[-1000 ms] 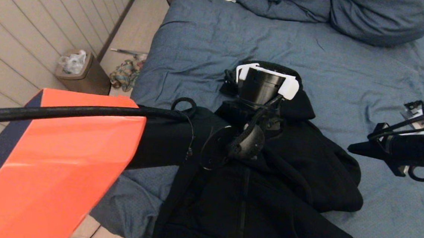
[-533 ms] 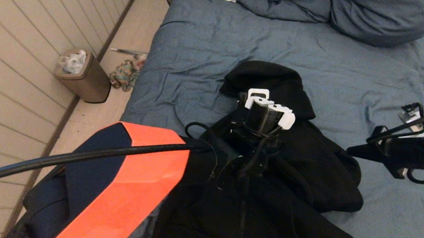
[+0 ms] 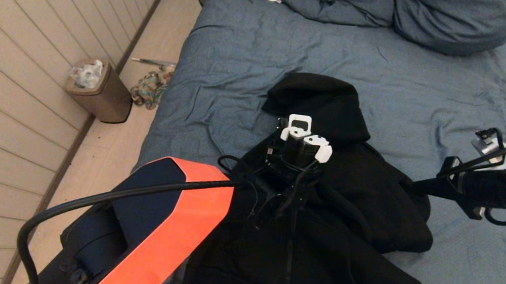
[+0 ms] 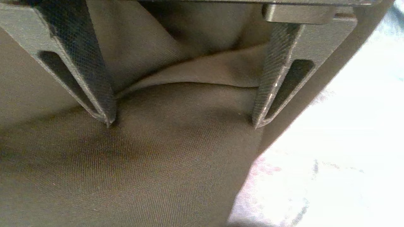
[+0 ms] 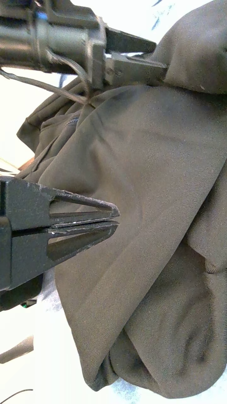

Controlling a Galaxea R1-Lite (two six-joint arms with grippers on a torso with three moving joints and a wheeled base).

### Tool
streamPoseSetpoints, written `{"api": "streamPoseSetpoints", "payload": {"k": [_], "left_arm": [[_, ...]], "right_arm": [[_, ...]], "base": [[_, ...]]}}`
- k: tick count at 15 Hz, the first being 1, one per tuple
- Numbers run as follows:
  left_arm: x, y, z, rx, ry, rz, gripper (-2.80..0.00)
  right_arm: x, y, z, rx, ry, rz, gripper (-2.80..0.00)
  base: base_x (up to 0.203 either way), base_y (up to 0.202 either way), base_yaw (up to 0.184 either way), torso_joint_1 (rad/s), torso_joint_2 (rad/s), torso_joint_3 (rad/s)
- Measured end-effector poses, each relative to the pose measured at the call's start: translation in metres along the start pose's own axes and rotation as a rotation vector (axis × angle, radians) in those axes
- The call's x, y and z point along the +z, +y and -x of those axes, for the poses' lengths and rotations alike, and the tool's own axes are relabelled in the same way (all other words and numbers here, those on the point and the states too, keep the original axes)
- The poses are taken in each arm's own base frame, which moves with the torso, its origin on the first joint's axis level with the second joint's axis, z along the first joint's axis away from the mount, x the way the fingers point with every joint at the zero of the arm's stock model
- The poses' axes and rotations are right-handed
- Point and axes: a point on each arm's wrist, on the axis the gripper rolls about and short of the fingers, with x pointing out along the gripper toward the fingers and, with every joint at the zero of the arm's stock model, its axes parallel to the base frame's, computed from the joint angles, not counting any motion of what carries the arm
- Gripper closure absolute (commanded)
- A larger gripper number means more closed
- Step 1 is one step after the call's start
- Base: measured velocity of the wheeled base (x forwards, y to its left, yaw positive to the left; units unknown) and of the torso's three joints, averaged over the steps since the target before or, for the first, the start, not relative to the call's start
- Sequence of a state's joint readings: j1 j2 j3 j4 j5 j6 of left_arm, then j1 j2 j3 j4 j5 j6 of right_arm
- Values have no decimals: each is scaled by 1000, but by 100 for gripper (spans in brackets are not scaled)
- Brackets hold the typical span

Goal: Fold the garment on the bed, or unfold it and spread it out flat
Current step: Unfold the black sweatshirt

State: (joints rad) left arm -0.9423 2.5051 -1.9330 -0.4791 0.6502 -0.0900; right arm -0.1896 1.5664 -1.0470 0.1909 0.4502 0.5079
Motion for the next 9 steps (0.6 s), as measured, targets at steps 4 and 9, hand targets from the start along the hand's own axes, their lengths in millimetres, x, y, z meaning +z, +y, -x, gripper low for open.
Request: {"api": "streamPoseSetpoints", "payload": {"k": [4,9], "left_arm": [[-4,-1,-3,28,-42,-20,0],[14,23,-14,77,-73,-11,0]], "right_arm": [[0,0,0,3,2,0,0],[-1,0,0,3,5,0,0]], "base": [[0,0,0,0,0,0],[0,0,0,0,0,0]]}}
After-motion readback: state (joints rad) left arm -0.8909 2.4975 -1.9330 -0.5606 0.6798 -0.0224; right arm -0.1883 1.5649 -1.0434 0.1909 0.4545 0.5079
